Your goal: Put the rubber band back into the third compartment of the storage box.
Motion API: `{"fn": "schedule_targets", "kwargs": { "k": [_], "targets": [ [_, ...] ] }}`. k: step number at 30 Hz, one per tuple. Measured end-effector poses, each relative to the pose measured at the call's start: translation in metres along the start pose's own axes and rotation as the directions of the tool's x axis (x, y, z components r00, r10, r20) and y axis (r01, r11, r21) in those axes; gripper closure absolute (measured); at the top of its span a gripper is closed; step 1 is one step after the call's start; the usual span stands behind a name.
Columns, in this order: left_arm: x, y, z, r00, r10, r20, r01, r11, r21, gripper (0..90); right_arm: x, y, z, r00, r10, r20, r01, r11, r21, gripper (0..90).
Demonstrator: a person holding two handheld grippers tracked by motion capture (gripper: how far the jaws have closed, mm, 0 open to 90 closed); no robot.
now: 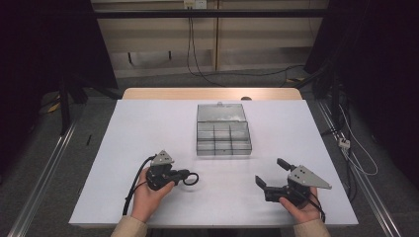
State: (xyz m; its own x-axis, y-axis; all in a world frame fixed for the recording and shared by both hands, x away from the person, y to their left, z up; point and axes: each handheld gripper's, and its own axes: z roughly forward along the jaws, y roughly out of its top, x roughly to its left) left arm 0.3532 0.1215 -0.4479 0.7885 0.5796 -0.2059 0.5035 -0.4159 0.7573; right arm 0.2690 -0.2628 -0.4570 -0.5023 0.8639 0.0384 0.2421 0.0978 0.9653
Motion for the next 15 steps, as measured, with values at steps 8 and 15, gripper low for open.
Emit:
{"fn": "schedule_targets", "kwargs": {
  "k": [8, 15],
  "targets": [
    [-0.007, 0.002, 0.009, 0.9994, 0.015, 0.030, -0.016, 0.9998, 0.013, 88.3, 0.001, 0.000, 0.001, 1.0000, -0.003, -0.003, 0.003, 1.0000, 0.007, 2.8],
    [-0.015, 0.002, 0.017, 0.9983, 0.030, 0.050, -0.031, 0.9992, 0.027, 88.3, 0.002, -0.001, 0.002, 1.0000, -0.004, -0.004, 0.004, 0.9999, 0.013, 2.8]
  ]
}}
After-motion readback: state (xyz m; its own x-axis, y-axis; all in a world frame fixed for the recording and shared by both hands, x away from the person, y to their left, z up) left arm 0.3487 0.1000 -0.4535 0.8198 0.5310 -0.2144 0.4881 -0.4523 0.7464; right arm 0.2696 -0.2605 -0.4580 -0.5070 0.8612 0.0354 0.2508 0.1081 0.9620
